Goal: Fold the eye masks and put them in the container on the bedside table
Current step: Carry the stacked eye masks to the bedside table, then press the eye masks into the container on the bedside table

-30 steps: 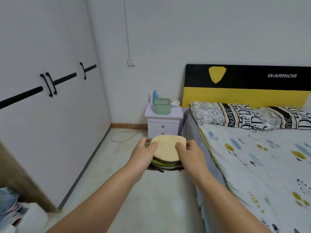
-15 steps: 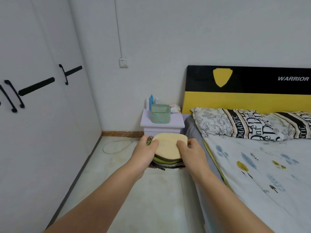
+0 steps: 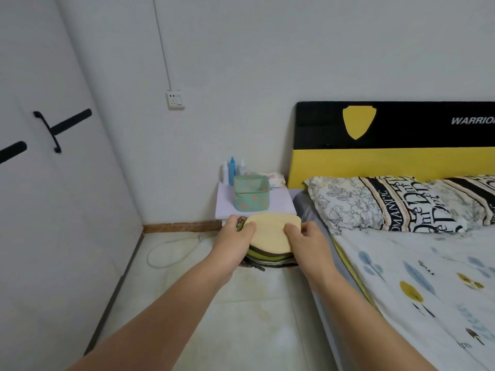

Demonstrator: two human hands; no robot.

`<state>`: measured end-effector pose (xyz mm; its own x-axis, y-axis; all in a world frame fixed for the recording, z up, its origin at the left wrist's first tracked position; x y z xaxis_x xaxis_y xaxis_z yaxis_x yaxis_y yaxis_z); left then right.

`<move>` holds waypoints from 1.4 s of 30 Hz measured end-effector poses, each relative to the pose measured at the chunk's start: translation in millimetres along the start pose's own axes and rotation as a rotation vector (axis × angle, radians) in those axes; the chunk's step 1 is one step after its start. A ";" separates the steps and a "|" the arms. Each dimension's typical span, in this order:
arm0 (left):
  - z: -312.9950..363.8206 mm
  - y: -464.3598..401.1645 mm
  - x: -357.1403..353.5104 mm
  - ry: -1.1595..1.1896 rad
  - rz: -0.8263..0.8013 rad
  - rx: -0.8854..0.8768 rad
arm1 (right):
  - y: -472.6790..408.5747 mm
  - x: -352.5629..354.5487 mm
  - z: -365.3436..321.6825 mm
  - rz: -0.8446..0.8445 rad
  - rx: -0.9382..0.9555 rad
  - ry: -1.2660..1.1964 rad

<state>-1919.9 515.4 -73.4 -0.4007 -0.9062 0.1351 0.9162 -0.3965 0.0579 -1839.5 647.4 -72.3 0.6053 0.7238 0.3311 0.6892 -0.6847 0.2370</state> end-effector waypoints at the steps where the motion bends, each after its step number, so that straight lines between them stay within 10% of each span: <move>1: -1.2 -13.9 -1.4 0.001 -0.003 0.004 | -13.4 -3.1 -2.1 0.008 -0.002 0.007; 42: -56.1 -569.5 -46.8 -0.155 -0.033 0.196 | -551.5 -148.2 -92.4 -0.086 -0.160 0.024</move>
<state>-2423.1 775.4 -168.2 -0.4392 -0.8538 0.2795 0.8914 -0.3755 0.2537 -2346.1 909.9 -167.7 0.5355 0.7797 0.3246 0.6651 -0.6262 0.4068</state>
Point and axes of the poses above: each hand's wrist, its own y-axis away from the middle knuckle, its own x-axis out of the back of the hand, z = x × y, the point moved 3 cm from there along -y, towards the middle knuckle, and after that the axes turned 9 degrees about -x, right-handed, at the moved point
